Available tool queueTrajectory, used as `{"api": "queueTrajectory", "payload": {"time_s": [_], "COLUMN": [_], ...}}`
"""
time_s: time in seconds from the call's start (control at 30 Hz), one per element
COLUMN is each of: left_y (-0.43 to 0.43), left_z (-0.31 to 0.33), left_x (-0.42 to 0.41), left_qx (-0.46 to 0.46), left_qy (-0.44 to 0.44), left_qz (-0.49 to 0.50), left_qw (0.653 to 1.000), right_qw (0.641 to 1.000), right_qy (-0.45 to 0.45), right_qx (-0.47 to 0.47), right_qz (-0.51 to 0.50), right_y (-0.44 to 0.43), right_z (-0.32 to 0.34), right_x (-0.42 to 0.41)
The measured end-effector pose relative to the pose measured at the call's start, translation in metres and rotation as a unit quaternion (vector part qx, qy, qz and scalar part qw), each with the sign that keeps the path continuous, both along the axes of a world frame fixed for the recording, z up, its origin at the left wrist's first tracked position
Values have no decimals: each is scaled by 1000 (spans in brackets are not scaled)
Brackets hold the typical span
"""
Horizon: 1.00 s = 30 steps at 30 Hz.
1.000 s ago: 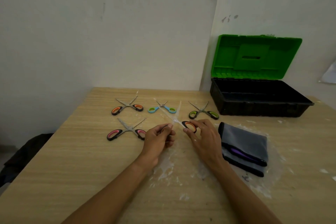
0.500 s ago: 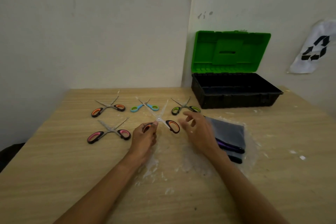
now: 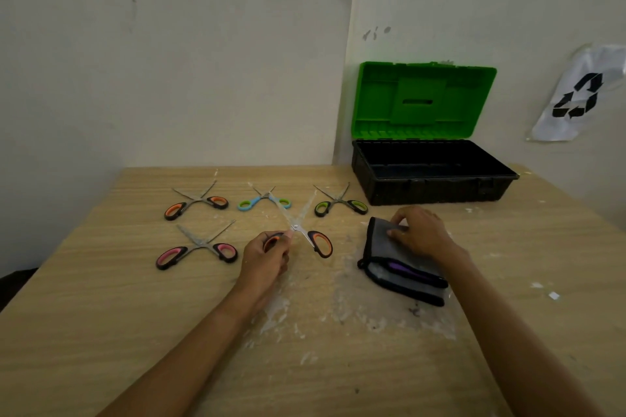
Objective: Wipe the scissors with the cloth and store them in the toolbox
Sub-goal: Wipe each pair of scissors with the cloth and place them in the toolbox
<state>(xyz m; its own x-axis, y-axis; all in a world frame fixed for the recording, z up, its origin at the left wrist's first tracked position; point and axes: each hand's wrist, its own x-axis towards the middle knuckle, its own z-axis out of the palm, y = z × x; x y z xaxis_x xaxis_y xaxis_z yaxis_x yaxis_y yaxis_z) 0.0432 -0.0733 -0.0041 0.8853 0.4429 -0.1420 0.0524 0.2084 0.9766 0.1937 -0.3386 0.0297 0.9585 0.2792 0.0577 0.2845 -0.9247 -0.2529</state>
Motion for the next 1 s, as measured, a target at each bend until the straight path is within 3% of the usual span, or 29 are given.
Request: {"api": "queueTrajectory", "payload": {"time_s": [0.13, 0.37, 0.73, 0.83, 0.9, 1.0], "left_y": [-1, 0, 23, 27, 29, 30], "left_z": [3, 12, 7, 7, 6, 7], "left_x": [-4, -12, -17, -17, -17, -17], "left_qx": [-24, -189, -194, -191, -191, -190], "left_qy": [-15, -85, -102, -98, -97, -101], "left_qz": [-2, -46, -66, -63, -58, -61], "left_qw": [1000, 977, 973, 975, 975, 975], "right_qw": [996, 974, 959, 943, 937, 914], "right_qy": [-21, -35, 46, 127, 130, 146], "right_qx": [75, 148, 195, 177, 164, 225], "right_qz": [48, 167, 200, 252, 281, 304], "right_y": [3, 27, 52, 55, 53, 52], "right_z": [10, 37, 47, 53, 58, 67], "right_x": [-10, -36, -53, -59, -63, -70]}}
